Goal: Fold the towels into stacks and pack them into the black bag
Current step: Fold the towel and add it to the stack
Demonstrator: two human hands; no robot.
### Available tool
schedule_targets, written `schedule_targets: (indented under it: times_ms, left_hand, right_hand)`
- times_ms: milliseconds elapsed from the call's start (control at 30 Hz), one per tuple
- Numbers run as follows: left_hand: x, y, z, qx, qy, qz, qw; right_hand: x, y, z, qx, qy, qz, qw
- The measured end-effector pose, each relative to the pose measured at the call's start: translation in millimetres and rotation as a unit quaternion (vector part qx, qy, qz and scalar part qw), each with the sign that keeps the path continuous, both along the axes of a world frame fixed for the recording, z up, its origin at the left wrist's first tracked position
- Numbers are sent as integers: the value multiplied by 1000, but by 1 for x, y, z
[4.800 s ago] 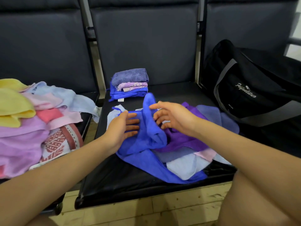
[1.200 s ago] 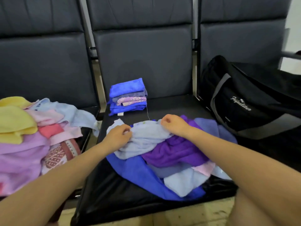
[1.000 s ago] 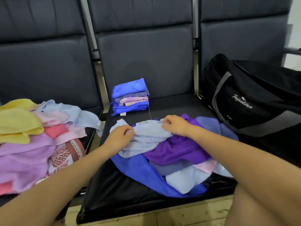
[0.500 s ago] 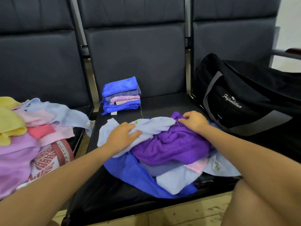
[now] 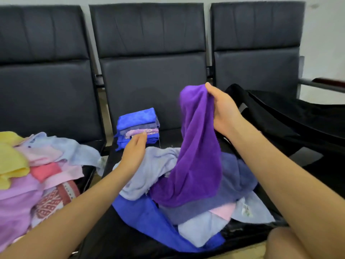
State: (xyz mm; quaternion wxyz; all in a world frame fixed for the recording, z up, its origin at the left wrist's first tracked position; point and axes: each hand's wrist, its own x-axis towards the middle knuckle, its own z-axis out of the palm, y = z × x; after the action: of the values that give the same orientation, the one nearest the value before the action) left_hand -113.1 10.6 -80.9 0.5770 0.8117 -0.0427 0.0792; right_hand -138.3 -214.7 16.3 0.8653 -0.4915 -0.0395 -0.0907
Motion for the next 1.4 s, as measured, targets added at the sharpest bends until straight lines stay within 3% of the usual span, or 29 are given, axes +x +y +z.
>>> schedule_targets:
  times_ms: [100, 233, 300, 400, 600, 800, 900, 967, 1100, 1200, 1300, 1400]
  left_hand:
    - [-26, -20, 32, -156, -14, -67, 985]
    - [-50, -39, 28, -222, 77, -164, 958]
    - [-58, -40, 21, -217, 123, -191, 949]
    - [-58, -39, 14, -130, 43, -186, 973]
    - [-48, -26, -7, 3, -29, -189, 982]
    - [-45, -21, -19, 72, 2, -214, 974]
    - [-43, -12, -28, 165, 29, -272, 947]
    - [-40, -3, -33, 171, 40, -293, 940]
    - [-42, 4, -5, 77, -17, -227, 971]
    - [-36, -2, 34, -82, -36, -134, 987]
    - [-39, -18, 91, -305, -6, -81, 949]
    - [-51, -25, 148, -403, 1, -103, 909]
  right_hand:
    - [-14, 22, -3, -121, -56, 17, 991]
    - [-27, 39, -20, -351, -106, -40, 930]
    - [-28, 40, -26, -391, -107, -56, 912]
    - [-23, 36, -30, -368, -90, -102, 920]
    - [-14, 20, -40, -290, -14, -116, 950]
    - [-9, 2, -41, -196, 52, -143, 969]
    - [-10, -8, -38, -129, 88, -169, 973]
    - [-13, -16, -34, -67, 103, -188, 974]
    - [-20, -34, -20, 39, 93, -235, 967]
    - [-21, -33, -2, 42, 60, -238, 969]
    - [-22, -17, 22, 32, 25, -201, 979]
    - [-30, -1, 54, 36, 4, -161, 986]
